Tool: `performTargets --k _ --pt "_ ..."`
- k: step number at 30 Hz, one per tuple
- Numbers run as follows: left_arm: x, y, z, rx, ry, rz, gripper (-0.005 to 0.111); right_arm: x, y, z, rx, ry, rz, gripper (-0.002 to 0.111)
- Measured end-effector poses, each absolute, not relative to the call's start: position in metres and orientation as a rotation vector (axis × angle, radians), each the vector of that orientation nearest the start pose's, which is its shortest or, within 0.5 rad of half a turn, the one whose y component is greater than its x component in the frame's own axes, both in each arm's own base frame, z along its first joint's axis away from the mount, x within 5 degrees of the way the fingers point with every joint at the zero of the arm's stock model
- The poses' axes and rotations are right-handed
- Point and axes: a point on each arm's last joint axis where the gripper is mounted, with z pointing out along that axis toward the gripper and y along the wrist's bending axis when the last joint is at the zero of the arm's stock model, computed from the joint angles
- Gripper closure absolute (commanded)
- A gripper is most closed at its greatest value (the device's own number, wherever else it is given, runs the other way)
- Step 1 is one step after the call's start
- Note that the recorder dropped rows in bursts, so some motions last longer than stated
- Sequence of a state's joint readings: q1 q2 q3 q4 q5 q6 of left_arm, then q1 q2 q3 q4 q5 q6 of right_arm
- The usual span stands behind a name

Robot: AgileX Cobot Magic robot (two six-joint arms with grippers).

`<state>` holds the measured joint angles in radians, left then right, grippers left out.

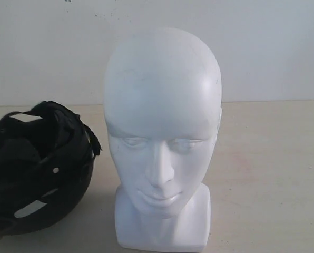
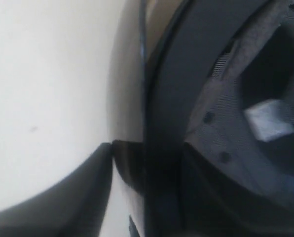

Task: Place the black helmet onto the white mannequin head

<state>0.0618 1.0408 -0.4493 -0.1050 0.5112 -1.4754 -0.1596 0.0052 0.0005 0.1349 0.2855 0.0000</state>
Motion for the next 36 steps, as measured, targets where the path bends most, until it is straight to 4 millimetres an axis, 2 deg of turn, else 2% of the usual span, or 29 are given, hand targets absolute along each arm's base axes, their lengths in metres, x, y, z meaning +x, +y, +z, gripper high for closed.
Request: performTargets --k 3,10,18,22,27,31,34,36 --pt "0.174 0.006 0.212 -1.909 1.837 -0.625 0.046 0.055 -0.005 0.187 0.228 1.757 0.012 0.108" --pt "0.178 0.006 0.215 -1.815 1.864 -0.653 0.046 0.055 -0.005 0.187 0.228 1.757 0.012 0.108" --pt "0.181 -0.001 0.218 -1.462 2.074 -0.662 0.046 0.055 -0.005 0.187 0.228 1.757 0.012 0.108" --pt "0.178 -0.005 0.222 -1.226 2.214 -0.628 0.046 0.055 -0.005 0.187 0.228 1.757 0.012 0.108" --pt "0.181 -0.010 0.244 -0.894 2.336 -0.579 0.046 0.055 -0.005 0.187 0.228 1.757 0.012 0.108" --pt "0.186 -0.013 0.270 -0.672 2.389 -0.559 0.046 0.055 -0.005 0.187 0.228 1.757 0.012 0.108" --pt "0.189 -0.016 0.294 -0.452 2.419 -0.532 0.046 0.055 -0.005 0.187 0.228 1.757 0.012 0.108" --pt "0.190 -0.017 0.314 -0.243 2.422 -0.483 0.046 0.055 -0.005 0.187 0.228 1.757 0.012 0.108"
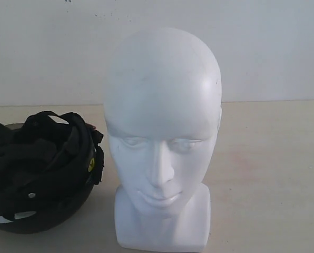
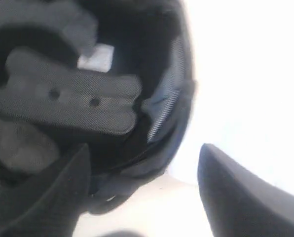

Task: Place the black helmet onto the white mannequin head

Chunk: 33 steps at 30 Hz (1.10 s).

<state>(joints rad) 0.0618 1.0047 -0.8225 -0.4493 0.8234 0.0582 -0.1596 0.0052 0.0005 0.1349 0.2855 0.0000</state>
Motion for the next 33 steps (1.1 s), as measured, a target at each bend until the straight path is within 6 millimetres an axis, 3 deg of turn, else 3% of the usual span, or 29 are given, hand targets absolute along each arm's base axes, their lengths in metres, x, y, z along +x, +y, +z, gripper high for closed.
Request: performTargets --k 5,9,14,21,24,25,27,30,33 --pt "0.187 -0.018 0.359 0.425 2.346 -0.234 0.047 0.055 -0.005 0.187 0.228 1.757 0.012 0.108" --pt "0.185 -0.018 0.373 0.871 2.196 -0.037 0.047 0.055 -0.005 0.187 0.228 1.757 0.012 0.108" --pt "0.189 -0.013 0.379 1.030 2.078 0.146 0.047 0.055 -0.005 0.187 0.228 1.757 0.012 0.108" --pt "0.191 -0.005 0.377 1.248 2.043 0.483 0.051 0.055 -0.005 0.187 0.228 1.757 0.012 0.108" --pt "0.186 -0.003 0.372 1.452 2.053 0.666 0.067 0.055 -0.005 0.187 0.228 1.757 0.012 0.108" --pt "0.185 -0.003 0.368 1.492 2.055 0.687 0.077 0.055 -0.005 0.187 0.228 1.757 0.012 0.108" --pt "0.183 -0.006 0.353 1.627 2.035 0.720 0.086 0.055 -0.005 0.187 0.228 1.757 0.012 0.108" --pt "0.181 -0.002 0.309 1.819 2.048 0.787 0.087 0.055 -0.005 0.187 0.228 1.757 0.012 0.108" --pt "0.178 0.004 0.280 1.916 2.043 0.870 0.087 0.055 -0.005 0.187 0.228 1.757 0.012 0.108"
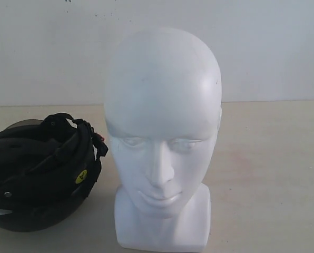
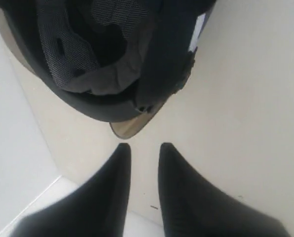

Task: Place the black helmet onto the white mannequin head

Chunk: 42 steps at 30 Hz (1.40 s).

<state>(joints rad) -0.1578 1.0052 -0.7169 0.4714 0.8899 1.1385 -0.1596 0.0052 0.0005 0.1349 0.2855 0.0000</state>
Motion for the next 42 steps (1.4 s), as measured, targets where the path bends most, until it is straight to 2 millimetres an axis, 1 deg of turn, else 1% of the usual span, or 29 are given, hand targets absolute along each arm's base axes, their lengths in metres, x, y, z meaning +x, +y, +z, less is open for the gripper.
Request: performTargets --k 3,6,8,11,14,18,22,31,42 --pt "0.183 0.001 0.270 1.925 1.978 0.868 0.087 0.055 -0.005 0.187 0.228 1.757 0.012 0.108" --pt "0.190 -0.002 0.271 1.900 1.905 0.887 0.083 0.055 -0.005 0.187 0.228 1.757 0.012 0.108" --pt "0.192 -0.004 0.271 1.899 1.888 0.888 0.078 0.055 -0.005 0.187 0.228 1.757 0.012 0.108" --pt "0.197 -0.005 0.264 1.915 1.909 0.852 0.075 0.055 -0.005 0.187 0.228 1.757 0.012 0.108" --pt "0.201 -0.007 0.258 1.931 1.930 0.820 0.074 0.055 -0.005 0.187 0.228 1.757 0.012 0.108" --pt "0.201 -0.008 0.257 1.927 1.939 0.802 0.073 0.055 -0.005 0.187 0.228 1.757 0.012 0.108" --pt "0.200 -0.011 0.256 1.910 1.949 0.740 0.073 0.055 -0.005 0.187 0.228 1.757 0.012 0.108" --pt "0.198 -0.017 0.254 1.838 1.990 0.620 0.073 0.055 -0.005 0.187 0.228 1.757 0.012 0.108" --pt "0.195 -0.029 0.252 1.675 2.074 0.384 0.073 0.055 -0.005 0.187 0.228 1.757 0.012 0.108"
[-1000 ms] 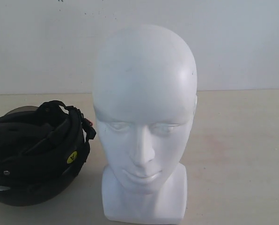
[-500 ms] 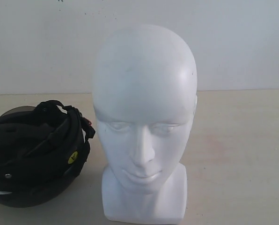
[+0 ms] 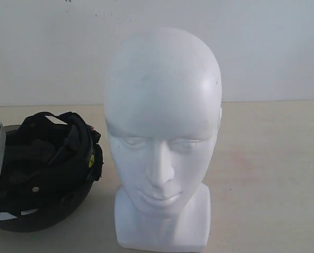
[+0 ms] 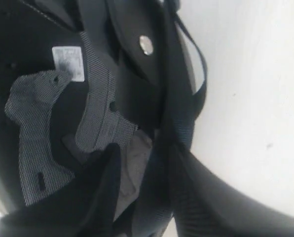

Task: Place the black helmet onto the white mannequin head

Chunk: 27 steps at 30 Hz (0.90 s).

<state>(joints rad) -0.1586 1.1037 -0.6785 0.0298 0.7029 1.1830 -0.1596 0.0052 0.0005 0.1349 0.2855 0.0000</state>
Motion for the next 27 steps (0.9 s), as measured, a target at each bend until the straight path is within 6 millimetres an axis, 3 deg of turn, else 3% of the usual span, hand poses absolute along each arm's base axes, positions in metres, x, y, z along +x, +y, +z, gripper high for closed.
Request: performTargets --k 13,20,27 --pt "0.184 -0.045 0.266 1.461 2.042 0.138 0.074 0.055 -0.005 0.187 0.228 1.757 0.012 0.108" --pt "0.184 -0.035 0.278 1.510 2.008 0.327 0.075 0.055 -0.005 0.187 0.228 1.757 0.012 0.108" --pt "0.180 -0.028 0.305 1.358 2.066 0.381 0.102 0.055 -0.005 0.187 0.228 1.757 0.012 0.108"
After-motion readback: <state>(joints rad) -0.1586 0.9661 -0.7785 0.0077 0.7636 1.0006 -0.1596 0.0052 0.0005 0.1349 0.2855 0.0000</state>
